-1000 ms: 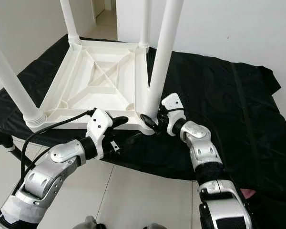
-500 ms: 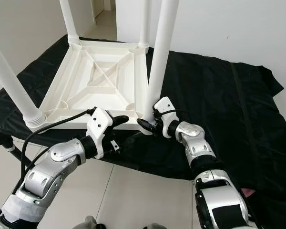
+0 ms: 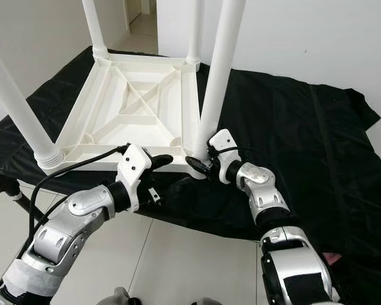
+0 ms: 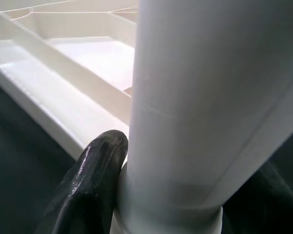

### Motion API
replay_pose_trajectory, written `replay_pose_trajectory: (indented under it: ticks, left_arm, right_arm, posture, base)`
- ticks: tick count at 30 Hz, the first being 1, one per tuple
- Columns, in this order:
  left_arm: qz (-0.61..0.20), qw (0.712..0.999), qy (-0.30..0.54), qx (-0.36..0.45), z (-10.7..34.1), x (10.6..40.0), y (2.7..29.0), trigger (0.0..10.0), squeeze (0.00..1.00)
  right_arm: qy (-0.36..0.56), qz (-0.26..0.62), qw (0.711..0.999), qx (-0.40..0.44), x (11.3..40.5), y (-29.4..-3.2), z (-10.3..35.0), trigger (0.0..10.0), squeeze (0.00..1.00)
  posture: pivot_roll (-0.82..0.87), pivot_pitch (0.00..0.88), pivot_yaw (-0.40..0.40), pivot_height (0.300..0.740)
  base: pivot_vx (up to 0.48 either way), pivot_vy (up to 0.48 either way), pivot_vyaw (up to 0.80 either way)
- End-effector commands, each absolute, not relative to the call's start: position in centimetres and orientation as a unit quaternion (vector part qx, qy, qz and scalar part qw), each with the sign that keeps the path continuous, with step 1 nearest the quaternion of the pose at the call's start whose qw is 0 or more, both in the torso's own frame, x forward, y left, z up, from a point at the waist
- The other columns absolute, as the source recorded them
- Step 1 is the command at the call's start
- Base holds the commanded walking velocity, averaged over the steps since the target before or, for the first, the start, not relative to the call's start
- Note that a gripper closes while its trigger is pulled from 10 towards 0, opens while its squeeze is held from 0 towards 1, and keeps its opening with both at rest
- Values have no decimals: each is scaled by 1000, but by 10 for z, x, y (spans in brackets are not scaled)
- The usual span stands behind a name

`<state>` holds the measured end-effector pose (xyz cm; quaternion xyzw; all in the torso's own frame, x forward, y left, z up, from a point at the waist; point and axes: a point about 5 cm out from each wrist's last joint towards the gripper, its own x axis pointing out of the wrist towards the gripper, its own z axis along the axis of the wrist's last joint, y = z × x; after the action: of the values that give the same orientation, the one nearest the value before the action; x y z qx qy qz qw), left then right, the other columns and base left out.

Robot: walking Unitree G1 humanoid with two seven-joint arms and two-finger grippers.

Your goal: Building children table

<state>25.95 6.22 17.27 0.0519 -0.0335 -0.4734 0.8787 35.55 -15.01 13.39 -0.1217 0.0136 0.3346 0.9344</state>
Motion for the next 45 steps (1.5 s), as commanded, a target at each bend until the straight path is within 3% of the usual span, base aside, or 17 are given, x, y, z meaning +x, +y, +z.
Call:
replay_pose_trajectory:
  ticks: [1, 6, 11, 16, 17, 22, 23, 24, 25, 26, 37, 38, 40, 45]
  left_arm:
    - [-484, 873, -32, 53, 172, 260, 60, 10000, 0]
    - [-483, 874, -31, 52, 171, 260, 61, 10000, 0]
    - [-483, 873, -31, 52, 171, 260, 61, 10000, 0]
    - [-486, 872, -31, 52, 171, 260, 60, 10000, 0]
    - [-486, 872, -32, 52, 172, 261, 60, 10000, 0]
    - [-487, 871, -32, 51, 172, 261, 60, 10000, 0]
    - [-487, 871, -32, 51, 172, 260, 60, 10000, 0]
    - [-487, 871, -32, 51, 172, 260, 60, 10000, 0]
    - [-488, 871, -32, 51, 172, 260, 59, 10000, 0]
    - [-487, 871, -31, 51, 172, 260, 60, 10000, 0]
    - [-483, 874, -29, 50, 170, 257, 61, 10000, 0]
    - [-483, 874, -28, 50, 169, 257, 62, 10000, 0]
    - [-483, 874, -27, 51, 169, 256, 63, 10000, 0]
    - [-484, 873, -25, 51, 168, 257, 63, 10000, 0]
  right_arm:
    - [9, 302, 946, -122, 356, -154, 136, 10000, 0]
    - [-2, 198, 976, -87, 347, -144, 135, 10000, 0]
    - [-5, 170, 982, -79, 344, -141, 135, 10000, 0]
    - [-21, 60, 997, -48, 328, -113, 137, 10000, 0]
    - [-22, 70, 997, -32, 323, -97, 137, 10000, 0]
    - [-24, 100, 995, -15, 318, -83, 137, 10000, 0]
    - [-26, 108, 994, -14, 317, -81, 138, 10000, 314]
    - [-26, 108, 994, -14, 317, -81, 138, 10000, 314]
    - [-27, 113, 993, -6, 316, -81, 139, 10000, 784]
    - [-31, 118, 992, -4, 315, -81, 141, 10000, 1000]
    - [-32, 160, 987, -6, 313, -91, 152, 10000, 1000]
    - [-24, 195, 980, -30, 313, -106, 150, 10000, 0]
    - [-25, 249, 966, -66, 314, -122, 146, 10000, 0]
    - [-23, 283, 955, -90, 314, -129, 142, 10000, 0]
  posture:
    - [-77, 25, -12, 740]
    - [-87, 41, -9, 740]
    - [-87, 41, -9, 740]
    - [-90, 42, -8, 740]
    - [-90, 42, -8, 740]
    - [-90, 42, -8, 740]
    - [-90, 42, -8, 740]
    - [-90, 42, -8, 740]
    - [-90, 47, -8, 740]
    - [-90, 47, -8, 740]
    - [-81, 42, -17, 740]
    - [-82, 37, -17, 740]
    - [-82, 37, -17, 740]
    - [-89, 31, -9, 740]
  base:
    - [0, 0, 0]
    - [0, 0, 0]
    - [0, 0, 0]
    - [0, 0, 0]
    - [0, 0, 0]
    - [0, 0, 0]
    - [0, 0, 0]
    - [0, 0, 0]
    - [0, 0, 0]
    - [0, 0, 0]
    - [0, 0, 0]
    - [0, 0, 0]
    - [0, 0, 0]
    - [0, 0, 0]
